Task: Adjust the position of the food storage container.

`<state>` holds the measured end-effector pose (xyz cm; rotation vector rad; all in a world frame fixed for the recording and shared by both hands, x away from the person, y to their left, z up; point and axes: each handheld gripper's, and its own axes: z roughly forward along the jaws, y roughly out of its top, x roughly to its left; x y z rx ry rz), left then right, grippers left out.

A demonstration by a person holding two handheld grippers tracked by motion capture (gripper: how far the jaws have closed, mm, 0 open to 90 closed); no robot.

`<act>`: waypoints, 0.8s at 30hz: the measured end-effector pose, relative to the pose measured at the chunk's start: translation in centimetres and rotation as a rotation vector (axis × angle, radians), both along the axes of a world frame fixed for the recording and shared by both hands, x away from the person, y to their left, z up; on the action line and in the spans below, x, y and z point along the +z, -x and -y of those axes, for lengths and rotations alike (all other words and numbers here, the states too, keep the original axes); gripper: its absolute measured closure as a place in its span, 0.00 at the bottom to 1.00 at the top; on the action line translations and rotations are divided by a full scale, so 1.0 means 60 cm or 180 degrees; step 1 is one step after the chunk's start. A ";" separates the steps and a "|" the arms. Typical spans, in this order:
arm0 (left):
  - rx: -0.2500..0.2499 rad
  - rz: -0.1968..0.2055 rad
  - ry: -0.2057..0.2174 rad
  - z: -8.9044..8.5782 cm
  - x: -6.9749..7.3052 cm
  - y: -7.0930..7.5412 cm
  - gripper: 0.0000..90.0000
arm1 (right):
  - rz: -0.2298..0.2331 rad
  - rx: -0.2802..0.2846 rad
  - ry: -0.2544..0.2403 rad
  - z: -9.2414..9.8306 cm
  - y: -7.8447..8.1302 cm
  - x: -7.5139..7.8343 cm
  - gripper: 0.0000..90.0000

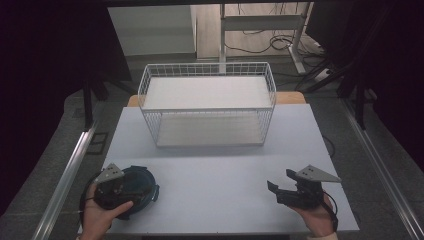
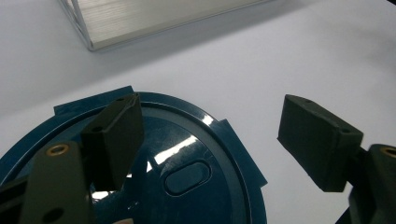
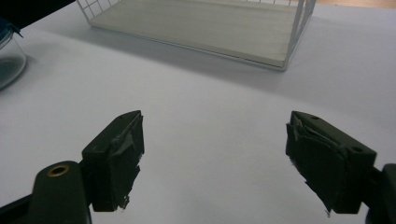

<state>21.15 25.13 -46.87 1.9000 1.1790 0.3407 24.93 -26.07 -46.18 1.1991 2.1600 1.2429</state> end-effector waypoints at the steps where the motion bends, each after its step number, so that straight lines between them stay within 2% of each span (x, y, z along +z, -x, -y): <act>1: 0.0005 0.0004 0.0003 0.000 0.000 0.000 0.25 | -0.0002 0.0000 -0.0007 0.001 0.000 0.000 0.22; 14: 0.0040 0.0008 0.0007 -0.008 0.004 0.004 0.25 | -0.0074 0.0000 0.0018 0.005 -0.005 -0.008 0.24; 19: 0.0132 0.0020 0.0011 -0.024 0.011 0.010 0.25 | -0.0083 -0.0002 0.0016 0.007 -0.005 -0.008 0.25; 24: 0.0222 0.0031 -0.0044 -0.046 0.014 0.018 0.25 | -0.0101 -0.0005 0.0033 0.008 -0.006 -0.010 0.25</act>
